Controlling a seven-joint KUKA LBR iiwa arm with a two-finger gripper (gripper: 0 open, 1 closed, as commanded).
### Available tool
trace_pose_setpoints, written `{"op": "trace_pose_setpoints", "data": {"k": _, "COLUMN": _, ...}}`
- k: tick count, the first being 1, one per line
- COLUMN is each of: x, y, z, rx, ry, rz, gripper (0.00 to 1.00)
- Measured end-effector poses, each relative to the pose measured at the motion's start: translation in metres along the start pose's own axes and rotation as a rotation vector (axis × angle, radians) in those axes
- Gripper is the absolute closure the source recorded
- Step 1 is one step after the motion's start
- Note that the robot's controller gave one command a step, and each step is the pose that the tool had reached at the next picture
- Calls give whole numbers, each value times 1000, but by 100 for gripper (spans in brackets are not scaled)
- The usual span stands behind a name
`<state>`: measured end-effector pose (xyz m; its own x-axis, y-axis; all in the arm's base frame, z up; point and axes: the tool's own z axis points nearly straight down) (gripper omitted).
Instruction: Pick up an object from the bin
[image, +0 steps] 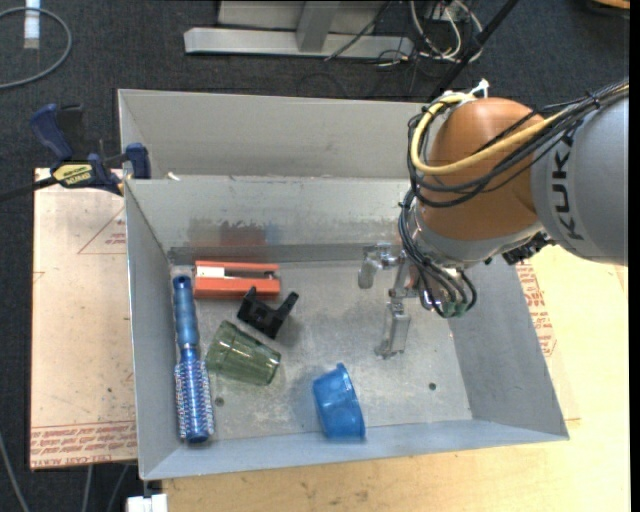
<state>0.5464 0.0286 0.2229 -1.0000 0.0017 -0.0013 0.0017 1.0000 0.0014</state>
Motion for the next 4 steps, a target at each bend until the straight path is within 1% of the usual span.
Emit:
{"op": "trace_pose_setpoints", "data": {"k": 1, "x": 0, "y": 0, "z": 0, "rx": 0, "ry": 0, "rz": 0, "gripper": 0}}
{"op": "trace_pose_setpoints", "data": {"k": 2, "x": 20, "y": -1, "z": 51, "rx": 0, "ry": -6, "rz": -18, "gripper": 0}}
{"op": "trace_pose_setpoints", "data": {"k": 3, "x": 33, "y": 18, "z": 87, "rx": 1, "ry": 0, "rz": -141, "gripper": 0}}
{"op": "trace_pose_setpoints", "data": {"k": 4, "x": 34, "y": 0, "z": 139, "rx": -1, "ry": -10, "rz": -413, "gripper": 0}}
